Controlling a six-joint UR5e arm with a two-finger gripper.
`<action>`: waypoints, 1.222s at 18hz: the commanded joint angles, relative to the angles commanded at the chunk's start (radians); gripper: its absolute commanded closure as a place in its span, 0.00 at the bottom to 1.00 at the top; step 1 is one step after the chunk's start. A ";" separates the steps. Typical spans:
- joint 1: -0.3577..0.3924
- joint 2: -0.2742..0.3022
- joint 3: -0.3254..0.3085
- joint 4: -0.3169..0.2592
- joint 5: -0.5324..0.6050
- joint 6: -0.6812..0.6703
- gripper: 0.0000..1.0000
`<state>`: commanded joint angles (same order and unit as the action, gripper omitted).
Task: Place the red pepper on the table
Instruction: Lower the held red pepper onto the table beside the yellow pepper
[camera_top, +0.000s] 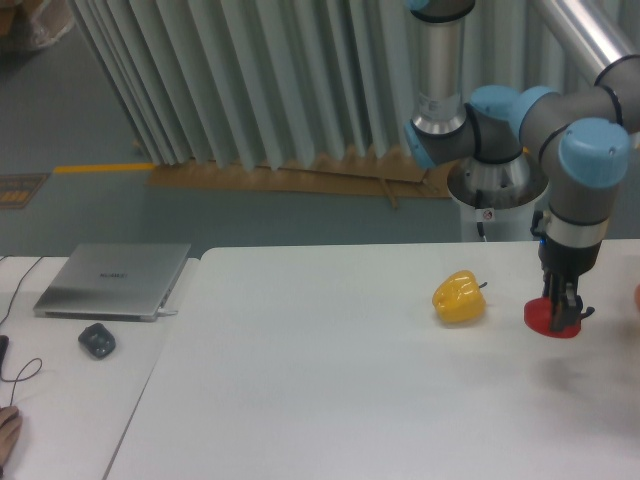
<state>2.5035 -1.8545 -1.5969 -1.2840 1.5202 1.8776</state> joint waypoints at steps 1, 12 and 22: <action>0.000 -0.009 0.000 0.000 0.002 -0.002 0.82; -0.026 -0.090 0.037 0.044 0.107 -0.005 0.82; -0.035 -0.110 0.038 0.061 0.107 -0.014 0.78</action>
<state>2.4682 -1.9650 -1.5585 -1.2226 1.6276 1.8638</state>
